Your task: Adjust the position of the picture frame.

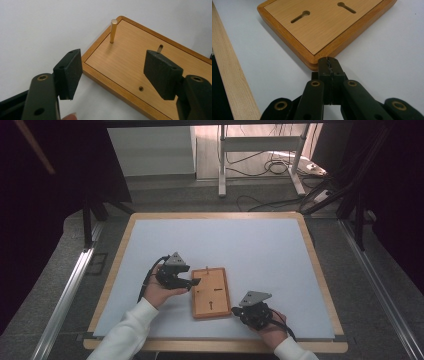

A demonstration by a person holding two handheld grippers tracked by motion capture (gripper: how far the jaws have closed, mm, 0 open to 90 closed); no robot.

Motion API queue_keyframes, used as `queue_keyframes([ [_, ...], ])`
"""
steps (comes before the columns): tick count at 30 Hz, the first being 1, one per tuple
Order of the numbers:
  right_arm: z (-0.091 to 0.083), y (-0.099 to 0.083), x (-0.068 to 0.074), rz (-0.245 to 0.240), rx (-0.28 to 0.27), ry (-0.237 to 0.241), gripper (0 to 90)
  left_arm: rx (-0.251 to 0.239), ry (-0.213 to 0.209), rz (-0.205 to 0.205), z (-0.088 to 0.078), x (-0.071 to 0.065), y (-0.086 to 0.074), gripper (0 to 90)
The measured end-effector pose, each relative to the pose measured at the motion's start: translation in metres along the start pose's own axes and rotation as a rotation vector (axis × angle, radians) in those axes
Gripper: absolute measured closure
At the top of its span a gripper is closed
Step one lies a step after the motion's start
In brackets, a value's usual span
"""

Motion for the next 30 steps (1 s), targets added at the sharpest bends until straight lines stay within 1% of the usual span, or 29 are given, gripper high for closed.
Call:
queue_keyframes([
  [2, 0.0, 0.0, 0.0, 0.003, -0.002, 0.002, 90.0, 0.0, 0.0, 0.0, 0.0, 0.0, 0.0, 31.4],
  [3, -0.001, 0.001, 0.003, 0.014, -0.015, 0.027, 90.0, 0.001, 0.0, 0.0, 0.0, 0.0, 0.0, 31.4],
  [5, -0.001, 0.001, 0.005, 0.009, -0.016, 0.027, 90.0, 0.003, 0.0, 0.0, 0.001, 0.0, 0.0, 31.4],
  [8, 0.001, 0.001, 0.007, 0.02, -0.024, 0.044, 90.0, 0.005, 0.0, 0.004, 0.001, -0.001, 0.0, 31.4],
  [14, 0.003, 0.002, 0.013, 0.023, -0.032, 0.072, 90.0, 0.006, 0.001, 0.004, 0.001, 0.0, -0.001, 31.3],
  [17, 0.005, 0.003, 0.016, 0.009, -0.03, 0.072, 90.0, 0.004, 0.002, 0.002, 0.001, 0.0, -0.001, 31.3],
  [25, 0.006, 0.003, 0.017, 0.007, -0.034, 0.082, 90.0, 0.006, 0.002, 0.006, 0.001, 0.0, -0.001, 31.2],
  [26, 0.006, 0.004, 0.019, 0.001, -0.038, 0.092, 90.0, 0.006, 0.002, 0.005, 0.001, 0.0, -0.001, 31.0],
  [28, 0.006, 0.004, 0.02, -0.006, -0.033, 0.085, 90.0, 0.005, 0.003, 0.004, 0.001, 0.0, -0.001, 31.1],
  [29, 0.006, 0.005, 0.02, -0.01, -0.036, 0.09, 90.0, 0.004, 0.003, 0.001, 0.001, 0.0, -0.001, 31.0],
  [30, 0.004, 0.006, 0.019, -0.016, -0.044, 0.078, 90.0, 0.007, 0.004, 0.006, 0.0, 0.001, -0.001, 31.0],
])
Point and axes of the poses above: each handheld gripper's, and its own axes: z roughly forward along the jaws, y roughly out of its top, x roughly to its left, the point moved 9 cm from there along z, roughly forward along the jaws, and after that the axes turned 8 degrees about y, right-handed, at the moved point
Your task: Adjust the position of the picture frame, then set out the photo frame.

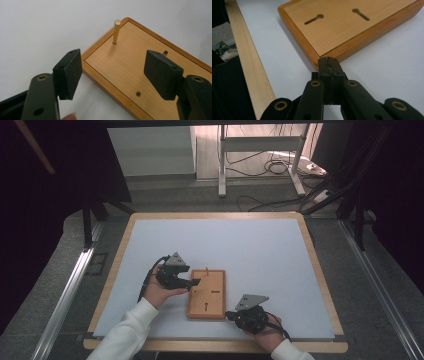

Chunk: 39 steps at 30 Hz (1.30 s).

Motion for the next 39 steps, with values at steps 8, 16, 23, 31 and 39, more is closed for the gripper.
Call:
queue_keyframes([
  [8, -0.032, -0.009, -0.026, 0.04, -0.053, -0.091, 90.0, -0.01, 0.0, -0.006, -0.002, 0.001, 0.001, 31.0],
  [16, -0.064, -0.027, -0.058, 0.108, -0.075, -0.186, 87.4, -0.01, 0.0, -0.005, -0.002, 0.001, 0.001, 31.0],
  [23, -0.065, -0.03, -0.065, 0.154, -0.099, -0.184, 56.4, -0.011, 0.001, -0.008, -0.002, 0.002, 0.0, 31.0],
  [31, -0.063, -0.027, -0.065, 0.157, -0.124, -0.212, 32.4, -0.022, 0.0, -0.005, -0.003, 0.001, 0.002, 31.1],
  [39, -0.062, -0.026, -0.063, 0.15, -0.131, -0.212, 28.6, -0.02, -0.011, 0.002, 0.001, 0.0, 0.002, 31.2],
])
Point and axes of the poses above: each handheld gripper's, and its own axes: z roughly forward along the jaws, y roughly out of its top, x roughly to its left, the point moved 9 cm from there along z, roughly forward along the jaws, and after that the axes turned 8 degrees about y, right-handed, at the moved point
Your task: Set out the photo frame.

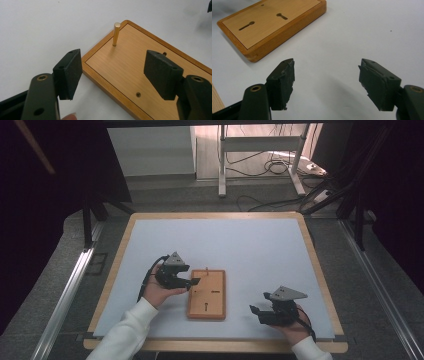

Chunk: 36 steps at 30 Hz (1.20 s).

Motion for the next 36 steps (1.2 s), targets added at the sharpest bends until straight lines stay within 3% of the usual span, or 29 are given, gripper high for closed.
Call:
queue_keyframes([
  [18, 0.002, 0.001, 0.007, -0.028, 0.01, 0.015, 26.5, 0.018, -0.039, 0.057, 0.027, -0.004, 0.007, 32.4],
  [20, 0.002, 0.001, 0.007, -0.03, 0.008, 0.011, 26.3, 0.018, -0.049, 0.058, 0.029, -0.004, 0.007, 32.8],
  [21, 0.002, 0.001, 0.007, -0.029, 0.006, 0.011, 26.3, 0.01, -0.08, 0.044, 0.031, -0.006, 0.008, 33.5],
  [30, 0.003, 0.001, 0.007, -0.031, 0.013, 0.009, 26.0, 0.018, -0.069, 0.067, 0.044, -0.008, 0.012, 40.4],
  [35, 0.004, 0.0, 0.008, -0.038, 0.021, 0.012, 26.0, 0.018, -0.091, 0.08, 0.052, -0.01, 0.021, 53.3],
  [36, 0.004, 0.0, 0.009, -0.038, 0.022, 0.012, 26.0, 0.012, -0.099, 0.067, 0.054, -0.011, 0.022, 55.4],
])
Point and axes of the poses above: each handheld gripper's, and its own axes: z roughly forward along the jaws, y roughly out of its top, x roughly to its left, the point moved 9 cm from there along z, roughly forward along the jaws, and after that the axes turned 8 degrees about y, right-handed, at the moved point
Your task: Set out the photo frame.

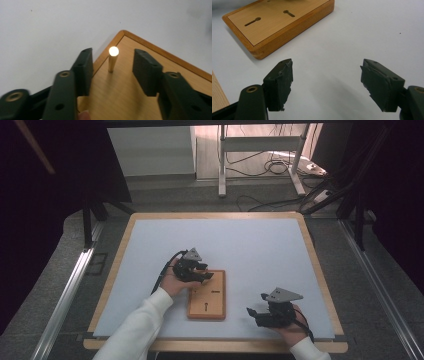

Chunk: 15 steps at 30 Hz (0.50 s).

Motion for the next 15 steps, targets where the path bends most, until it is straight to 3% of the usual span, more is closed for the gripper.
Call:
queue_keyframes([
  [15, 0.0016, 0.0014, 0.0044, -0.012, 0.001, 0.004, 26.0, -0.001, 0.002, 0.0, 0.0082, 0.0014, -0.0009, 82.1],
])
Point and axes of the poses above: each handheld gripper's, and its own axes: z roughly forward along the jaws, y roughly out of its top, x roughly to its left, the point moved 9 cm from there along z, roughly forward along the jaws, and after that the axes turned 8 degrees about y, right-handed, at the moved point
